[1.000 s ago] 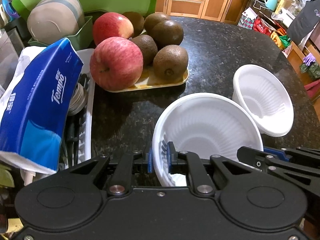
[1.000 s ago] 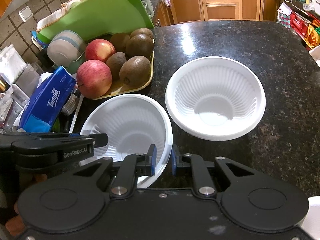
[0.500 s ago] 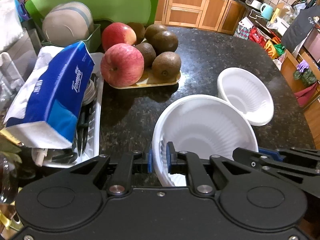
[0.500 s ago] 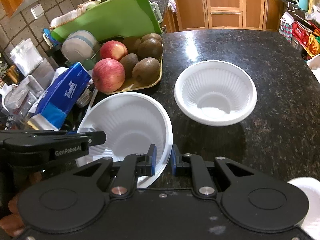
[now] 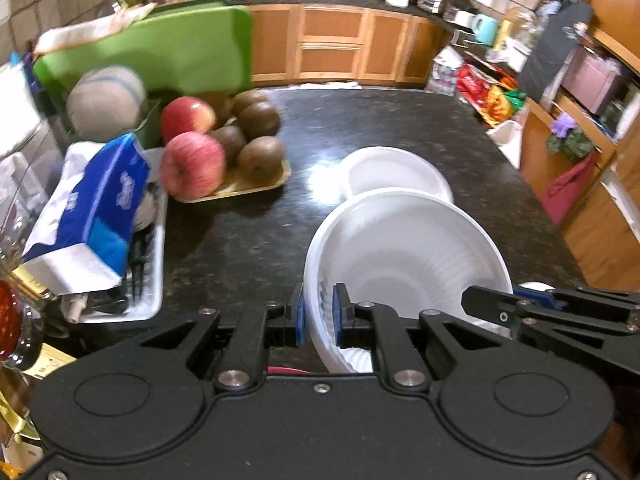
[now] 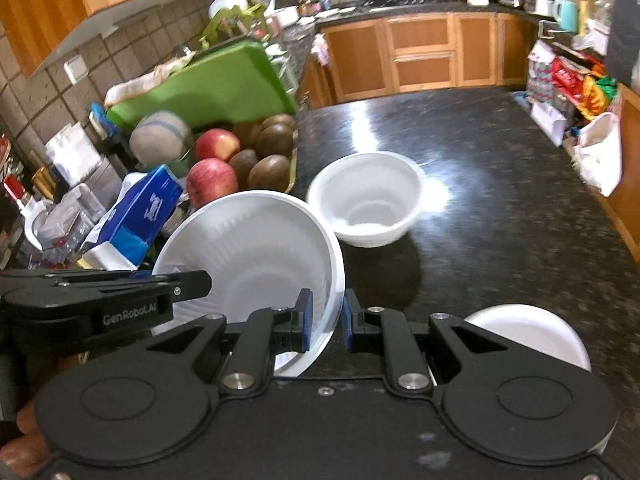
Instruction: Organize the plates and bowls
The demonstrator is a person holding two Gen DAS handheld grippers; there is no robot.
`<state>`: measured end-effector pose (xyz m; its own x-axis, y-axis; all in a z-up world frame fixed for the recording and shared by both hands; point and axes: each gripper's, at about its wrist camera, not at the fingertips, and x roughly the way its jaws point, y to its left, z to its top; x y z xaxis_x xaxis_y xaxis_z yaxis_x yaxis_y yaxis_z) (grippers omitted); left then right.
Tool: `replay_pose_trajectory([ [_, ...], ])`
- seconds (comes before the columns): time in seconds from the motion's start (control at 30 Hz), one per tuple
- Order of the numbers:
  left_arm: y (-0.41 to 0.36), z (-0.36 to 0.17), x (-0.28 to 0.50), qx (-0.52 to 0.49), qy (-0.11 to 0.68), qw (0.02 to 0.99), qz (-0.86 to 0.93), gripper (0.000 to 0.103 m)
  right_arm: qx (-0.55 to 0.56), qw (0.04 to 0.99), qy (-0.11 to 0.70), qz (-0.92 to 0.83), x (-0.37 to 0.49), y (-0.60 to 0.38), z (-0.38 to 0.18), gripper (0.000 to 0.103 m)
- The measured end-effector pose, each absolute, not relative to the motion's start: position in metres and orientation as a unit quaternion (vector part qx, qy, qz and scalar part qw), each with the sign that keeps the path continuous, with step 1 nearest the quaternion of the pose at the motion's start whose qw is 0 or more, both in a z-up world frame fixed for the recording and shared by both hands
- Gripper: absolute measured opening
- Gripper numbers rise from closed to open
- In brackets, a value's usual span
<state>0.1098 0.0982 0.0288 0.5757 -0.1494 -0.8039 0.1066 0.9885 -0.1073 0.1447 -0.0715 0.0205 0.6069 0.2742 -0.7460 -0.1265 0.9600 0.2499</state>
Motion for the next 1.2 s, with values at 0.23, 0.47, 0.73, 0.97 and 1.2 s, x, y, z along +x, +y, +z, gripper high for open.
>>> replay_pose_trajectory([
  [0.23,0.048,0.033,0.098,-0.002,0.453,0.883,-0.122,0.017,0.113,0.904,0.409,0.061,0.105,-0.127,0.034,0.017],
  [0.47,-0.002,0.026,0.094,0.014,0.458,0.874,-0.163,0.017,0.131,0.905,0.405,0.009,0.074,-0.18,0.031,0.017],
  [0.73,-0.03,0.012,0.095,0.012,0.479,0.861,-0.169,0.017,0.138,0.898,0.418,-0.013,0.068,-0.206,0.015,0.017],
  [0.97,-0.038,0.0,0.097,0.006,0.496,0.854,-0.153,0.018,0.135,0.891,0.433,-0.005,0.081,-0.211,0.003,0.017],
  [1.2,-0.045,-0.011,0.102,0.011,0.51,0.848,-0.143,0.018,0.134,0.885,0.446,0.004,0.089,-0.214,-0.007,0.017],
])
